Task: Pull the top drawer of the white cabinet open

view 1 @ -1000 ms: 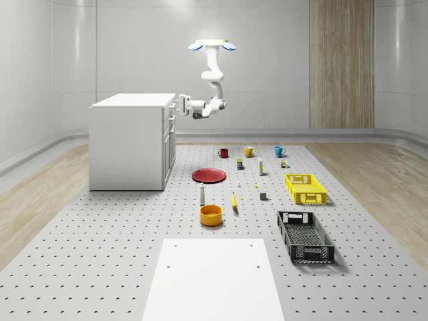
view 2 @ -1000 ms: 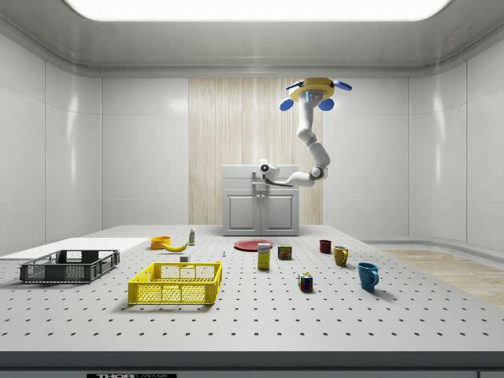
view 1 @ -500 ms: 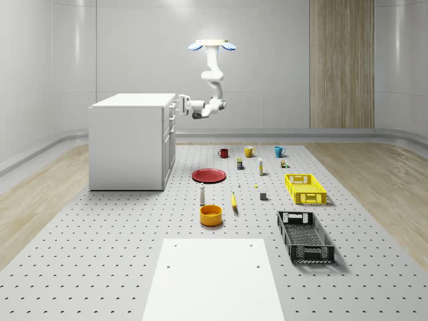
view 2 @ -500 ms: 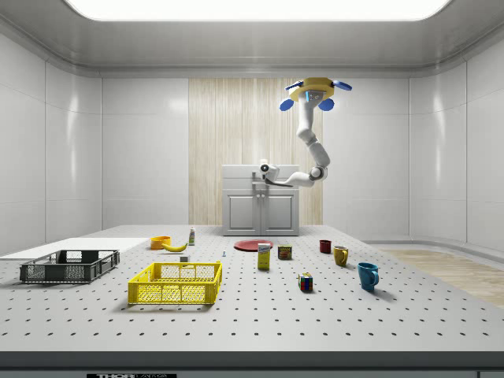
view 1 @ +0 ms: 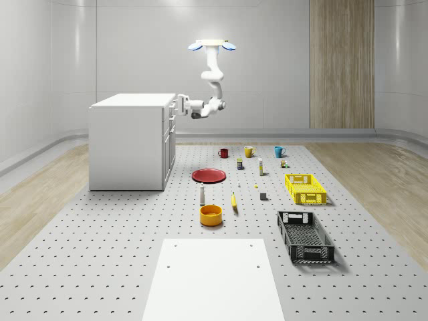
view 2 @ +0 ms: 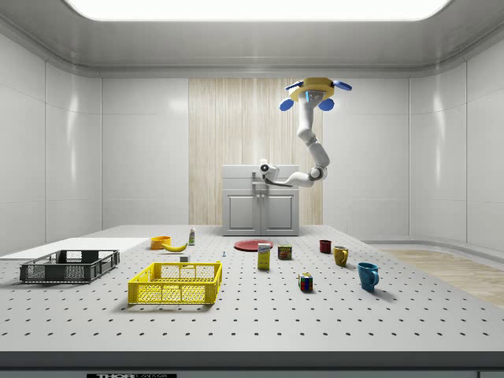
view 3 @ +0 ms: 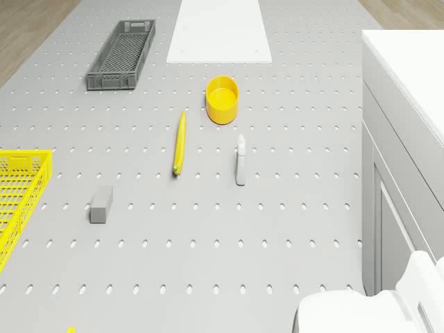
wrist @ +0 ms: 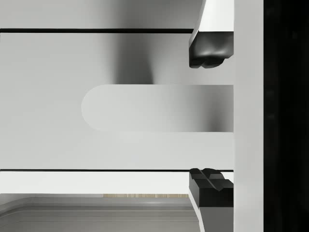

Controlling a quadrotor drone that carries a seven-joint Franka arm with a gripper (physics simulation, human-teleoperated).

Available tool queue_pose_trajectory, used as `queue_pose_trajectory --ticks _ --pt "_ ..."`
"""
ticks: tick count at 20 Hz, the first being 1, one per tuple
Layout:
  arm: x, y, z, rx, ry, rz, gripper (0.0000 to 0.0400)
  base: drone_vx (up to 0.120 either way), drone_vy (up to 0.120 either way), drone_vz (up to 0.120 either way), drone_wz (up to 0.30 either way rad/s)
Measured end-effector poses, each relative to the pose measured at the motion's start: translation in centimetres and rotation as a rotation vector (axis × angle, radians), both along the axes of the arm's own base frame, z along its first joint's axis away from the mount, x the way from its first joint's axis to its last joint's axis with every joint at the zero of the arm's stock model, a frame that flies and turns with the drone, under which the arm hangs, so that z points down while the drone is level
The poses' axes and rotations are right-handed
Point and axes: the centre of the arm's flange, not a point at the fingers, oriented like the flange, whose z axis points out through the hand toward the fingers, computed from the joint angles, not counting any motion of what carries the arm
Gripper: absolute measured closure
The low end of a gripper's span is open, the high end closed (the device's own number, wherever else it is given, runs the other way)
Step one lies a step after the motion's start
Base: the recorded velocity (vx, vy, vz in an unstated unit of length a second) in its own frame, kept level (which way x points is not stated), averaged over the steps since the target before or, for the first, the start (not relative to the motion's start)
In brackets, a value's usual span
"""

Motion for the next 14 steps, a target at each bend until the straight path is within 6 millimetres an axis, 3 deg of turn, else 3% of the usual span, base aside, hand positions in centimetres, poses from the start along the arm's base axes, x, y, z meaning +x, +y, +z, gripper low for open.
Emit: queue_pose_trajectory --ticks 14 --pt "0.0 0.16 0.64 0.0 0.0 0.0 0.0095 0.0 0.0 0.0 0.0"
